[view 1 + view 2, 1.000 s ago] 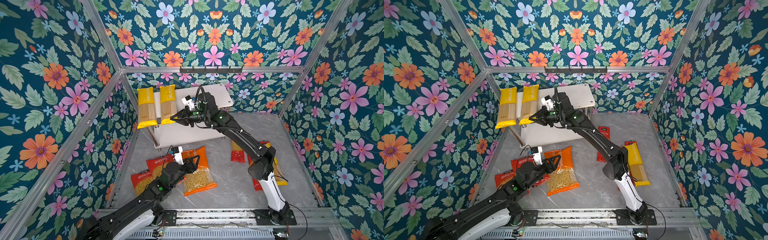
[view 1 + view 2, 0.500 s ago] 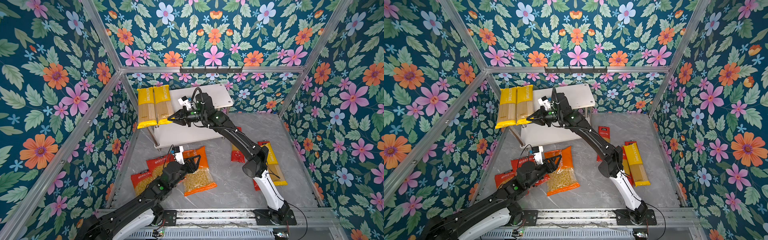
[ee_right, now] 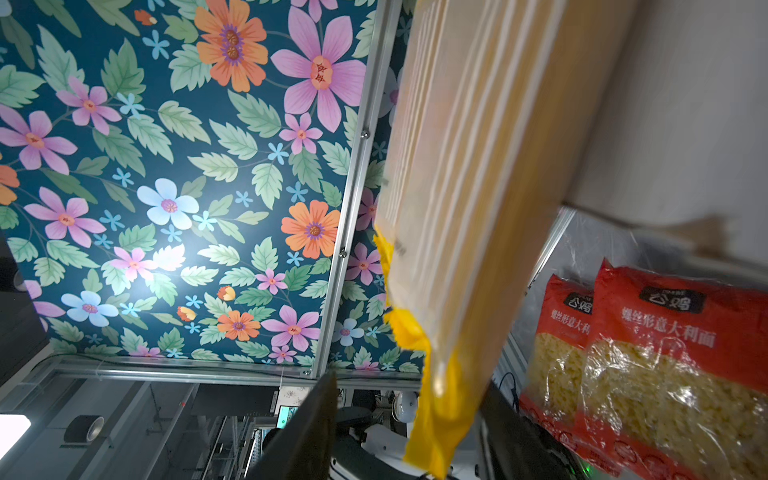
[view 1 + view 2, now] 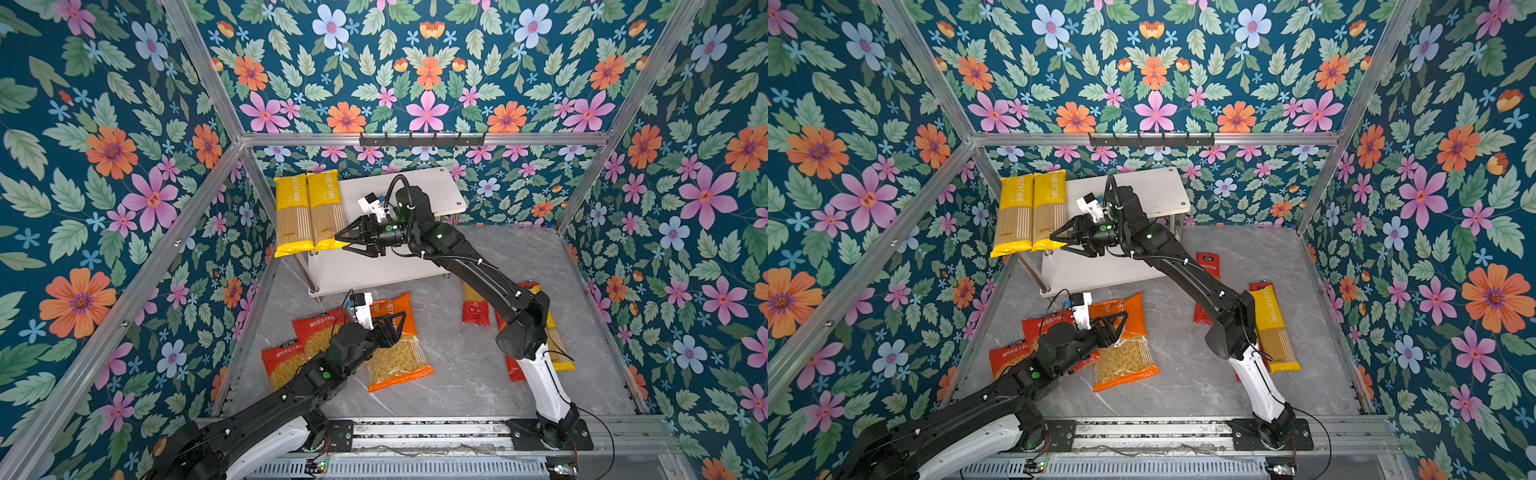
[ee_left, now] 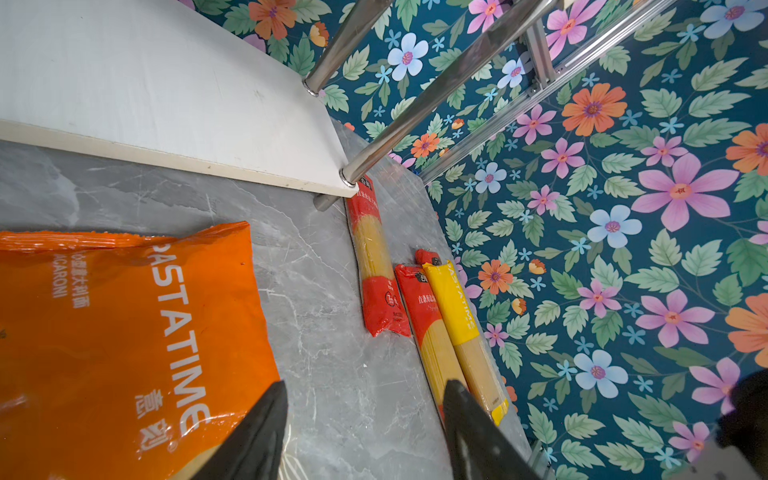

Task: Place and organize the pasta boxes and bags onto the shelf
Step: 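Stand the yellow pack beside the first pack and open the right gripper, then reach the right gripper down to the yellow spaghetti pack on the table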

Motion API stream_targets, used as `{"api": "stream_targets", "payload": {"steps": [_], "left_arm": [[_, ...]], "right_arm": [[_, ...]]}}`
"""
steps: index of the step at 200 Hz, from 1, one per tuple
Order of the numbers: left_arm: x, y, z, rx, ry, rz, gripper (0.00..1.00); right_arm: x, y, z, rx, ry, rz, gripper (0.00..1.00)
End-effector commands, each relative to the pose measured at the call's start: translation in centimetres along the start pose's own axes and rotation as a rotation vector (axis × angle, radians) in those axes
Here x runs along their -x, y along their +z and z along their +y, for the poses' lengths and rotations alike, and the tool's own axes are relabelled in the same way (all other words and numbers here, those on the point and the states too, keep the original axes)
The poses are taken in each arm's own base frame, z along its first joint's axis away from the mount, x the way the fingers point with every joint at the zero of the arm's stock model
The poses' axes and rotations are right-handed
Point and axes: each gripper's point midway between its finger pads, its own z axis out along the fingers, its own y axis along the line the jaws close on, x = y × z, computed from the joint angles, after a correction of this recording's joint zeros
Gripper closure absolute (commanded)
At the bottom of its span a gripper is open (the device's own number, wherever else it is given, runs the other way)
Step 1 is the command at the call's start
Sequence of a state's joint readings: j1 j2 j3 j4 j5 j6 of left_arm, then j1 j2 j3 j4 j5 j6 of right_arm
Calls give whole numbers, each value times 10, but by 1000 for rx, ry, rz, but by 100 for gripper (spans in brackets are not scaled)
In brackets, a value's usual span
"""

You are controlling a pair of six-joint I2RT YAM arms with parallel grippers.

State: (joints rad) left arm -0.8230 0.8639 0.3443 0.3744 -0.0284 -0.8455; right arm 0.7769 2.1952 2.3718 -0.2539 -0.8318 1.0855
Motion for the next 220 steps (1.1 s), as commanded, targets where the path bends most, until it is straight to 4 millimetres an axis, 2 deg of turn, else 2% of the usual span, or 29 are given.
{"api": "stream_targets", "payload": {"steps": [1, 17, 31, 47, 53, 74, 91, 109, 139, 155, 170, 188, 208, 220], "left_arm": [[7, 3, -17, -61, 42, -30, 37], [2, 6, -27, -90, 78, -19, 37], [-5, 10, -36, -97, 138, -3, 37], [-16, 19, -44, -83, 236, 26, 36], [-22, 22, -45, -78, 267, 40, 36], [-44, 36, -51, -83, 354, 72, 36], [-63, 47, -61, -113, 406, 101, 36], [-74, 57, -74, -167, 414, 107, 35], [-87, 76, -94, -240, 390, 127, 35], [-94, 84, -103, -272, 372, 145, 36], [-100, 89, -107, -292, 357, 166, 36], [-103, 90, -108, -302, 342, 179, 36], [-101, 88, -105, -300, 333, 167, 36], [-100, 86, -104, -293, 331, 161, 36]], "right_arm": [[-7, -20, 20, 34, -102, -24, 44], [-16, -38, 9, 17, -90, -50, 44], [-31, -62, 2, -2, -91, -70, 44], [-49, -95, -25, -84, -71, -116, 44], [-55, -114, -28, -120, -74, -152, 44], [-78, -181, -95, -350, 5, -272, 44], [-102, -249, -157, -577, 110, -378, 43], [-131, -316, -209, -762, 223, -477, 41], [-173, -413, -272, -1094, 395, -608, 32], [-191, -459, -294, -1310, 467, -673, 28], [-200, -485, -302, -1431, 511, -720, 25], [-210, -508, -310, -1466, 588, -815, 22], [-221, -521, -326, -1416, 678, -888, 22], [-226, -520, -335, -1382, 717, -881, 22]]}}
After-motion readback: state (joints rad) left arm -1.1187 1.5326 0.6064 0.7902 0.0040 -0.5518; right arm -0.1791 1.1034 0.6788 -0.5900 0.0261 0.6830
